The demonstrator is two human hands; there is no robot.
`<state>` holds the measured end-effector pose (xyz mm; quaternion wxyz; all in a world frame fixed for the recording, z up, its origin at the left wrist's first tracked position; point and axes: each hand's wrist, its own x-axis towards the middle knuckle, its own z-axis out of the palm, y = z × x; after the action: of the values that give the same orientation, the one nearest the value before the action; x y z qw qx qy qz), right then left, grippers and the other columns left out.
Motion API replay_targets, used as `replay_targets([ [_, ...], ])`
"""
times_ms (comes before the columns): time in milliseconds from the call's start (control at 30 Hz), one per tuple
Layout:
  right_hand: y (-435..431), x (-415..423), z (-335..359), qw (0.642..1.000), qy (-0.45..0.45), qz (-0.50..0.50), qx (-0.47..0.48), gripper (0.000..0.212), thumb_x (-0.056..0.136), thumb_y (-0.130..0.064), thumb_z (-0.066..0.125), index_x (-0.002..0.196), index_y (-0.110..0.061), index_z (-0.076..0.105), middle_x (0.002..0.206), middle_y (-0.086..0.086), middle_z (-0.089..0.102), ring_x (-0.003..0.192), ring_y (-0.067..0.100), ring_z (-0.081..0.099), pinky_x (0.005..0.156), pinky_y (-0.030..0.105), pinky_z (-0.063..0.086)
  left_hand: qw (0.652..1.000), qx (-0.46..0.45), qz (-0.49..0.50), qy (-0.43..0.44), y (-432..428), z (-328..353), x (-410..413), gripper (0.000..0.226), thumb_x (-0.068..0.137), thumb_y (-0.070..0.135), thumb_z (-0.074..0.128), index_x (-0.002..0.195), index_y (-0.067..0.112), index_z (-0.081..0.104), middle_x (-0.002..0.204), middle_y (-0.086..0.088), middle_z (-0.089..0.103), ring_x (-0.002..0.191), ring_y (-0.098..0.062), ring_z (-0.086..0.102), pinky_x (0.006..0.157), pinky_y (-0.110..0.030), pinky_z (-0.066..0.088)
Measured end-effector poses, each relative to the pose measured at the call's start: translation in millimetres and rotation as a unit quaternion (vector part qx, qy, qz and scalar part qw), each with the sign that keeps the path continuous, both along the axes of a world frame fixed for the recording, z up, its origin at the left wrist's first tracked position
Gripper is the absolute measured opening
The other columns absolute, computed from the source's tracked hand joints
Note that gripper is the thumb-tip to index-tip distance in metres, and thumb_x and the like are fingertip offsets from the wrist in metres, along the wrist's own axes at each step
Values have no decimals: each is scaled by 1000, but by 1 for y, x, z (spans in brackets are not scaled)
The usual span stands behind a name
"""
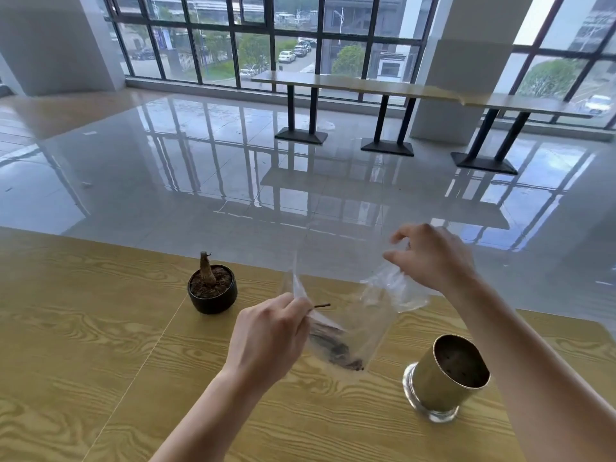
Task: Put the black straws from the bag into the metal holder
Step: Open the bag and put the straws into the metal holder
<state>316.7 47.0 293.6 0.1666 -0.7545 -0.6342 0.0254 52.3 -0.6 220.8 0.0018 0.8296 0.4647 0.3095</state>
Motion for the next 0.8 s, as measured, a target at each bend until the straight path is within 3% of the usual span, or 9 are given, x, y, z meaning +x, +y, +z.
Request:
replay_targets([
  [100, -3, -2, 5, 994, 84, 27, -60, 65, 71, -57, 79, 127, -29, 61, 100, 3, 74, 94, 28, 70, 86, 42, 55, 1000, -5, 1, 2, 1, 4, 0, 4, 83, 15, 66, 83, 19, 68, 62, 6, 61, 48, -18, 55, 39, -32, 45],
  [167, -4, -6, 2, 986, 127, 66, -87, 82, 67, -46, 86, 139, -27, 52, 95, -2, 72, 83, 23, 74, 80, 34, 55, 1000, -5, 9, 0, 2, 4, -1, 5, 82, 15, 69, 80, 19, 67, 60, 6, 59, 47, -17, 54, 38, -32, 45],
  [233, -2, -6, -1, 985, 117, 88, -90, 82, 69, -25, 87, 142, -27, 49, 80, -6, 70, 65, 15, 73, 62, 22, 49, 1000, -3, 20, 0, 3, 2, -4, 9, 82, 17, 70, 76, 20, 65, 58, 6, 57, 45, -16, 51, 37, -32, 45],
  [300, 2, -5, -1, 992, 59, 78, -80, 79, 72, -17, 86, 142, -25, 51, 94, 4, 75, 83, 21, 73, 69, 25, 49, 1000, -3, 19, 13, 2, 0, -6, 15, 85, 20, 69, 72, 20, 60, 56, 7, 53, 43, -14, 47, 36, -31, 43],
  [367, 6, -7, 0, 997, -10, 65, -49, 73, 76, -22, 85, 141, -25, 53, 109, 10, 74, 104, 31, 68, 84, 37, 54, 999, -3, 10, 31, 1, -2, -5, 18, 86, 21, 67, 70, 20, 58, 55, 7, 51, 43, -13, 45, 36, -30, 42],
  [433, 9, -12, -2, 997, -30, 65, -7, 65, 80, -31, 81, 138, -26, 55, 107, 10, 74, 106, 34, 66, 87, 41, 54, 999, -10, 17, 29, 0, -3, -2, 19, 85, 19, 66, 68, 20, 57, 54, 6, 52, 43, -16, 46, 37, -31, 43],
  [567, 4, -9, -1, 987, 128, 75, 67, 70, 81, -68, 63, 137, -27, 53, 84, -6, 70, 82, 21, 70, 77, 38, 55, 998, -26, 55, 7, 4, -4, 2, 19, 82, 19, 67, 65, 19, 58, 54, 4, 54, 43, -18, 49, 39, -34, 46],
  [700, -38, 7, -33, 951, 270, 45, 145, 77, 74, -84, 52, 127, -28, 58, 90, -12, 68, 75, 8, 70, 68, 32, 60, 997, -32, 67, -27, 8, -2, 1, 19, 81, 23, 70, 65, 23, 61, 57, 8, 61, 46, -13, 54, 42, -30, 46],
  [800, -72, 0, -81, 934, 346, 71, 58, 87, 66, -88, 57, 128, -28, 57, 106, -12, 68, 92, 2, 67, 77, 26, 60, 996, -24, 74, -50, 12, 0, 2, 20, 78, 22, 75, 65, 26, 60, 57, 11, 63, 46, -11, 54, 44, -24, 41],
])
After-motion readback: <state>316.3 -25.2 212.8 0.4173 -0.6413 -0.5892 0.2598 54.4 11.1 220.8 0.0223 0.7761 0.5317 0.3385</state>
